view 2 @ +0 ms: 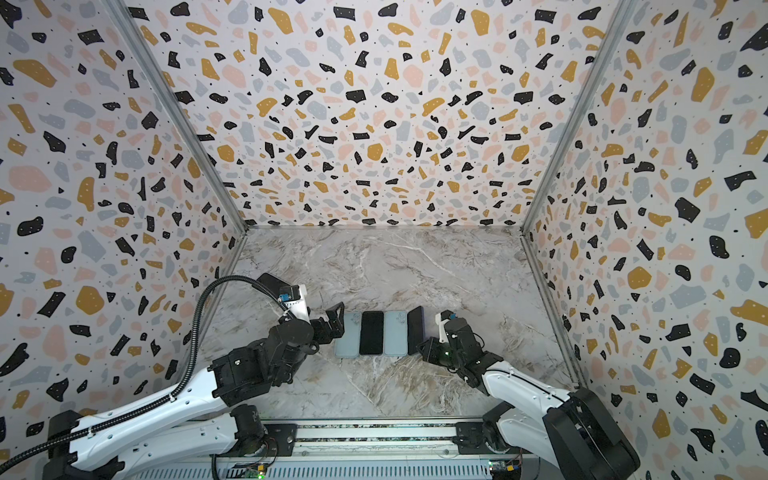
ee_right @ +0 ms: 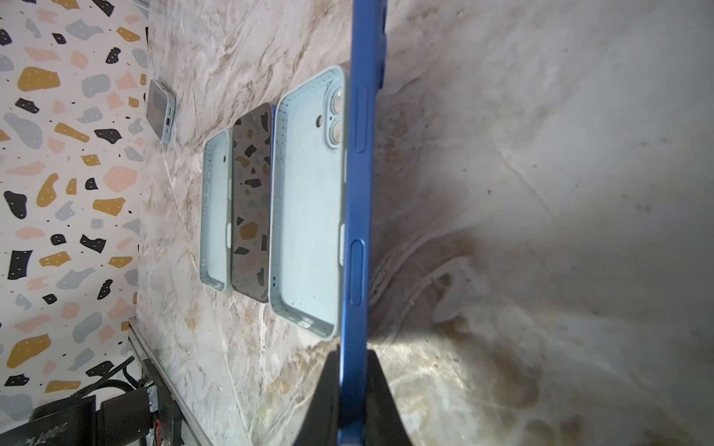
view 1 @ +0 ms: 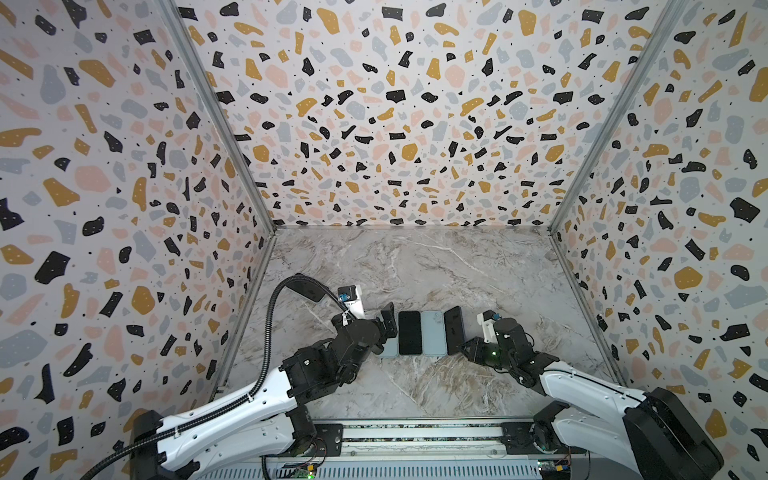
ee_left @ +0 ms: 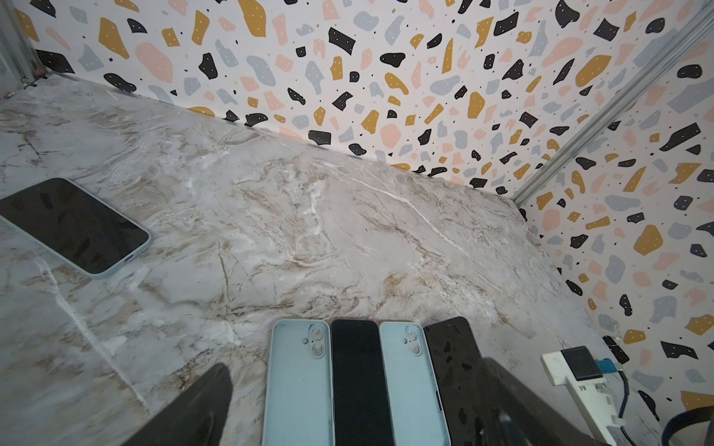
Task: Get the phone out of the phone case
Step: 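Lower the blue phone beside the cases with the right gripper while left hovers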
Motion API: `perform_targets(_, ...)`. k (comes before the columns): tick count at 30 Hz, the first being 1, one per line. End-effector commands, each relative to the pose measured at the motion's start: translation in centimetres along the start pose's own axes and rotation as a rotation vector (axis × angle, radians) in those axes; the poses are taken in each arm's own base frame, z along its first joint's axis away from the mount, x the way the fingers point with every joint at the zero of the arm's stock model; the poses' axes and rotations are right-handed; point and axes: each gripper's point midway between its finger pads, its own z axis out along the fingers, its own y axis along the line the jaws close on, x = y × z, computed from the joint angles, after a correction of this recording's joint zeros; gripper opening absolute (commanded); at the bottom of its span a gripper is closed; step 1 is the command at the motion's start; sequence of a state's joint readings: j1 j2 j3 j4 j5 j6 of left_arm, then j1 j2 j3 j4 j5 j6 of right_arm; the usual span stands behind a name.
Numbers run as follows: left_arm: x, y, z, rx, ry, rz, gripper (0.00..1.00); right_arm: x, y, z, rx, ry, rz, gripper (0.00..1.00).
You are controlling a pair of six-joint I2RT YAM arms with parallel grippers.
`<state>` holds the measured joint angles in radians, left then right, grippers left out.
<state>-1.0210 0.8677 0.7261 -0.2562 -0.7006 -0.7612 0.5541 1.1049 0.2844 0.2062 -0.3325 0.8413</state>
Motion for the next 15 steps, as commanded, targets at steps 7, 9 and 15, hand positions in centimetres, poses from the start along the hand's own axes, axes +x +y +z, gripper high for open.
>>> perform_targets(7,-0.2,1.7,0.1,-0.044,-0.023,-0.036,1.0,-0.6,4.2,1.3,-0.119,-0.008,-0.028,0.0)
perform_targets(9,-0.2,2.0,0.1,-0.05,-0.025,-0.039,1.0,-0.5,4.5,1.7,-0.124,-0.006,-0.022,0.0)
perform_targets(15,-0.3,2.6,-0.2,-0.055,-0.032,-0.052,1.0,-0.5,6.2,2.8,-0.158,0.0,-0.002,0.0)
